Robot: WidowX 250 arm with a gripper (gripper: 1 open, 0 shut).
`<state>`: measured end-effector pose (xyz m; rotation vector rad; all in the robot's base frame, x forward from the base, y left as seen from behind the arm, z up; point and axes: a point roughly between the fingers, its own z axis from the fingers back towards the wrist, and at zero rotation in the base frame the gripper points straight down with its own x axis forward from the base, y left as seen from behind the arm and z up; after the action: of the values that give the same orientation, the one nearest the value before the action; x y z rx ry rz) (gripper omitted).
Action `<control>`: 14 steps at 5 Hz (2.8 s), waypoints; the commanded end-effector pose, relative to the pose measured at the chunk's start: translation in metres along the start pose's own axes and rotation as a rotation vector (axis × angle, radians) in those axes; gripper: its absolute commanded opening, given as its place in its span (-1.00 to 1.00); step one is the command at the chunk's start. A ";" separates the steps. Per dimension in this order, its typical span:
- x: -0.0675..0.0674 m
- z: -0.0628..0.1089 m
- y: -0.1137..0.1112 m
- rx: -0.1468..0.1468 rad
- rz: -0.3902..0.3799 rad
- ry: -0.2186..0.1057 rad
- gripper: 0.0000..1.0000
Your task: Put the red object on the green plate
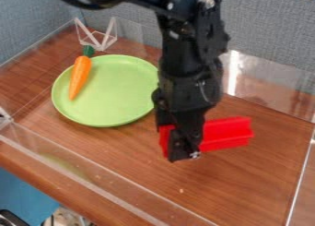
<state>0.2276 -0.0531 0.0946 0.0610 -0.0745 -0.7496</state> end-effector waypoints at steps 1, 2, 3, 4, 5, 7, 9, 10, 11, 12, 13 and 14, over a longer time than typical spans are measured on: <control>-0.002 0.011 0.023 0.041 0.022 -0.041 -1.00; 0.007 -0.005 0.023 0.041 -0.004 -0.046 -1.00; -0.001 0.000 0.016 0.054 -0.025 -0.053 -1.00; -0.005 0.004 0.005 0.065 -0.055 -0.063 -1.00; -0.019 0.009 0.017 0.085 -0.003 -0.060 -1.00; -0.013 -0.007 0.017 0.089 0.019 -0.054 -1.00; 0.004 -0.026 0.011 0.096 -0.029 -0.063 -1.00; 0.002 -0.008 0.024 0.119 0.030 -0.058 -1.00; -0.003 0.010 0.040 0.142 0.091 -0.054 -1.00; 0.001 0.016 0.043 0.153 0.133 -0.051 -1.00; 0.002 0.018 0.031 0.161 0.150 -0.055 -1.00; 0.012 0.010 0.016 0.152 0.146 -0.061 -1.00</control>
<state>0.2445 -0.0485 0.1004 0.1747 -0.1676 -0.5940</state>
